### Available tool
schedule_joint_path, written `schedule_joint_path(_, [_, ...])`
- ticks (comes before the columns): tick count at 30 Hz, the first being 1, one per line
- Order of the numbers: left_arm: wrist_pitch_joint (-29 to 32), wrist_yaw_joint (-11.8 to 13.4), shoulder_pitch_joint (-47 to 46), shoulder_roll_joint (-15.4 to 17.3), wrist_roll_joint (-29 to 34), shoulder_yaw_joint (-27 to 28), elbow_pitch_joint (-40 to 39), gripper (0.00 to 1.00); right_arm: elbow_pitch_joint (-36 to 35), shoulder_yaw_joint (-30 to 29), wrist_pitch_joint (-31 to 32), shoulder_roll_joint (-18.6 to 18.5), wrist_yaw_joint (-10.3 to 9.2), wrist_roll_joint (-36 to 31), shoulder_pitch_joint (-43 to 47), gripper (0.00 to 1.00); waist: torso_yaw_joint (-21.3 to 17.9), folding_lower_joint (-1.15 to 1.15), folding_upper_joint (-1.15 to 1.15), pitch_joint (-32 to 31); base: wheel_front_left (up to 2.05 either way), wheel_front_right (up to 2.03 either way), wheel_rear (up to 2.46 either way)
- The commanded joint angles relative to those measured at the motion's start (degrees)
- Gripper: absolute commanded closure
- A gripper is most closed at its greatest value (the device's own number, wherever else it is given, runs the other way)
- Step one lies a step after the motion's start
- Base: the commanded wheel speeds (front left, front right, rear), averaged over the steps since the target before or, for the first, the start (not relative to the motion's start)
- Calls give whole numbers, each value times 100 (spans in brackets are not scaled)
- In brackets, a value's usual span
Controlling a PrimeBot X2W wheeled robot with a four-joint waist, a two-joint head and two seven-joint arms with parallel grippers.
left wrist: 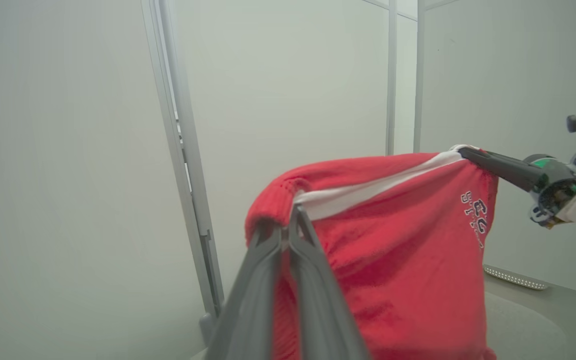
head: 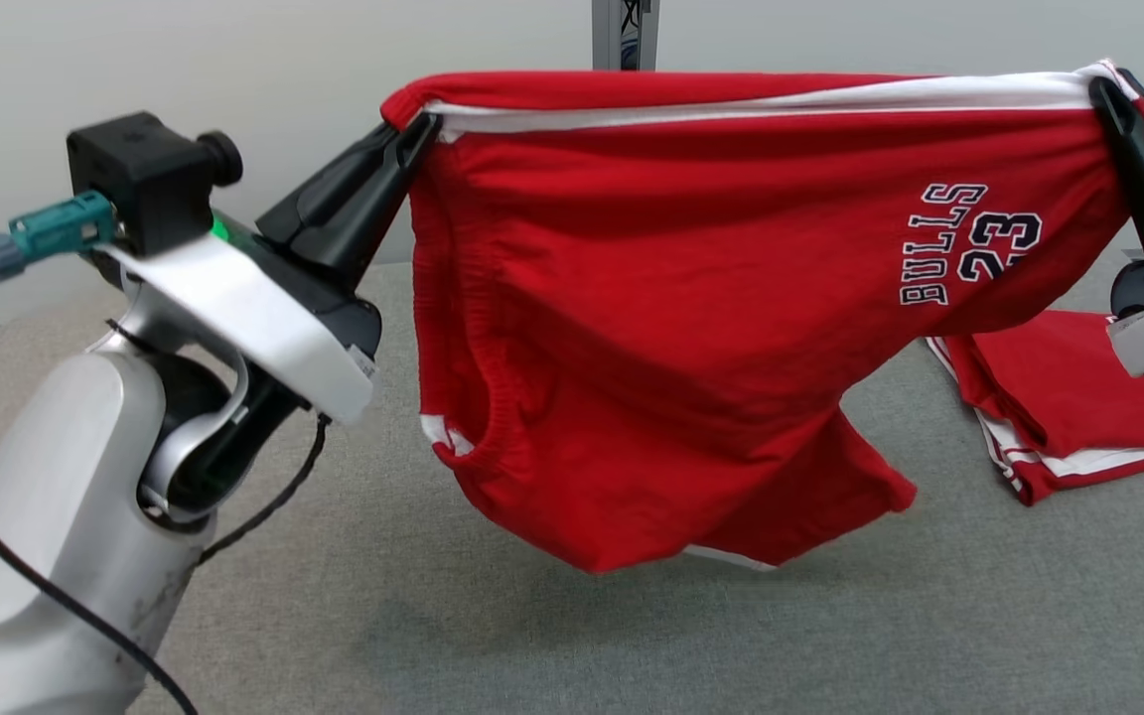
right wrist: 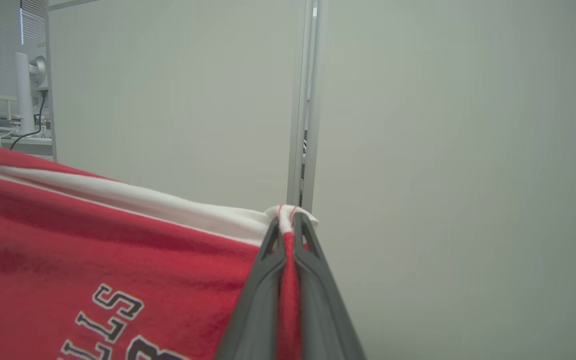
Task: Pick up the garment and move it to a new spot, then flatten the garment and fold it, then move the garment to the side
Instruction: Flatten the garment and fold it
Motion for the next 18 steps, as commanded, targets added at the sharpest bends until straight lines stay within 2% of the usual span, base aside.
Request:
schedule_joint_path(1, [29,10,-190,53,-43,9,155,100,68,1,132,37,-3,-21,-117,100,18,0,0,79,0,0,0])
schedule_joint_path(6, [-103,2,-754,91,194,-272,692,100,421,203,381,335,-3,-169,-621,100,24,0,0,337,0,0,0])
schedule_joint_path(10, [-614,0,-1598,134,618,-760,1497,100,1180,544,375,781,-2,-433,-1509,100,12,0,0,842,0,0,0])
schedule_joint_path(15, [-1685,2,-2897,135,1219,-1192,2736,100,2559,711,-360,1318,-2,-1061,-2929,100,-8,0,0,1641,0,0,0])
schedule_joint_path(18, [-2310,3,-3609,57,1554,-1292,3465,100,3322,460,-666,1600,-4,-1478,-3673,100,-29,0,0,2132,0,0,0])
